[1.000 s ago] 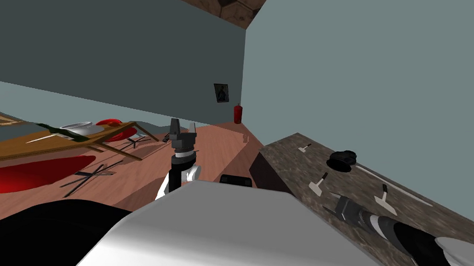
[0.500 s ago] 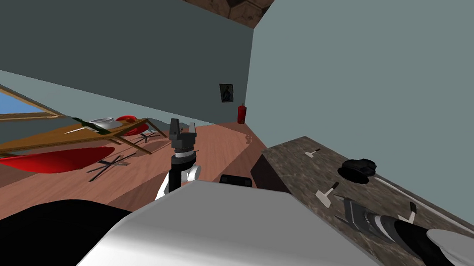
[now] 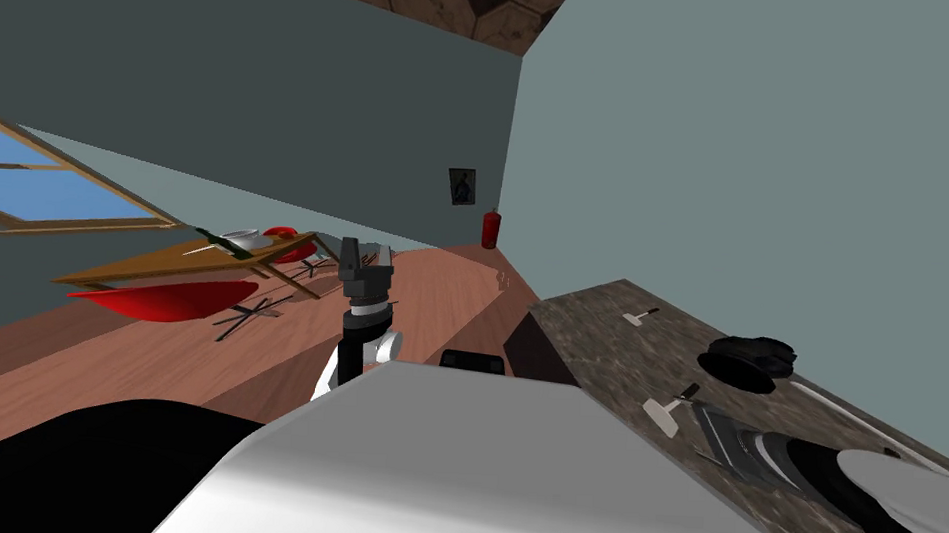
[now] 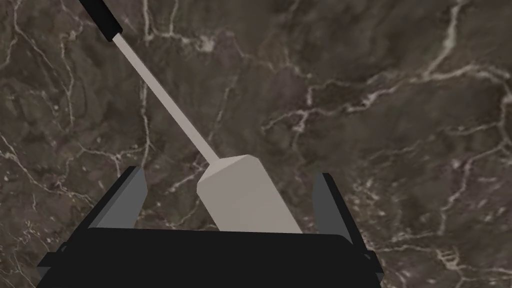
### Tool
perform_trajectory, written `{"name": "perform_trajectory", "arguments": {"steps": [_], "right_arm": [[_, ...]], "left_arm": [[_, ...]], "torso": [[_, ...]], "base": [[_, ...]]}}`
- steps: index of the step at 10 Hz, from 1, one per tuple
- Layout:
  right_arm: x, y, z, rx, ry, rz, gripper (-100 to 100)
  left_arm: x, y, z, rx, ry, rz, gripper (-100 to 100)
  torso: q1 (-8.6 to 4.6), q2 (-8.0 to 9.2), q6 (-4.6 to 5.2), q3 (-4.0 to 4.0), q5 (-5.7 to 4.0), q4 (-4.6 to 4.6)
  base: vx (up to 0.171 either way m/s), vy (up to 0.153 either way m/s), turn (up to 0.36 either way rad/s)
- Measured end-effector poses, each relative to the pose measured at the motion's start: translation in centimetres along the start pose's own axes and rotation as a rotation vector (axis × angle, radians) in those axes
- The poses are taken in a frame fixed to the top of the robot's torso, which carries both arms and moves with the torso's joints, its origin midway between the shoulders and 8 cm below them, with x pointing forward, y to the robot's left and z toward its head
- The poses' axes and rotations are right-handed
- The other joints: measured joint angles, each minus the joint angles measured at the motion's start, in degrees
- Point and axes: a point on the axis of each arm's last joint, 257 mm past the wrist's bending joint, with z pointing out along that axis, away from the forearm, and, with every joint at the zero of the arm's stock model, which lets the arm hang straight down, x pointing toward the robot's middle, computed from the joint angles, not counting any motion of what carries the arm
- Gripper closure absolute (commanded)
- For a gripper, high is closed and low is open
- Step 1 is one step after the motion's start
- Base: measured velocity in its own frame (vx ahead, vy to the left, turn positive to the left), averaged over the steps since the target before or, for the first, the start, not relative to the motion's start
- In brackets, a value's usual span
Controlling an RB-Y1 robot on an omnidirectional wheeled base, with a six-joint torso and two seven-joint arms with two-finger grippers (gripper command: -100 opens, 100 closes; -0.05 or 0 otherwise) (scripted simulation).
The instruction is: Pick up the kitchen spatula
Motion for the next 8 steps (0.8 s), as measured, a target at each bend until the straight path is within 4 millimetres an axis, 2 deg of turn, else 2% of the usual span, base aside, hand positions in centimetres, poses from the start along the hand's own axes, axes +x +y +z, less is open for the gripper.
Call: {"name": "perform_trajectory", "arguments": {"steps": [8], "right_arm": [[2.4,1.4,0.6,-0.099,0.091,-0.404,-100]], "left_arm": [[0.0,0.0,0.0,0.000,0.000,0.000,0]], "torso": [[0.00,0.04,0.04,0.03,0.00,0.02]], "base": [[-0.017,-0.023,0.122]]}}
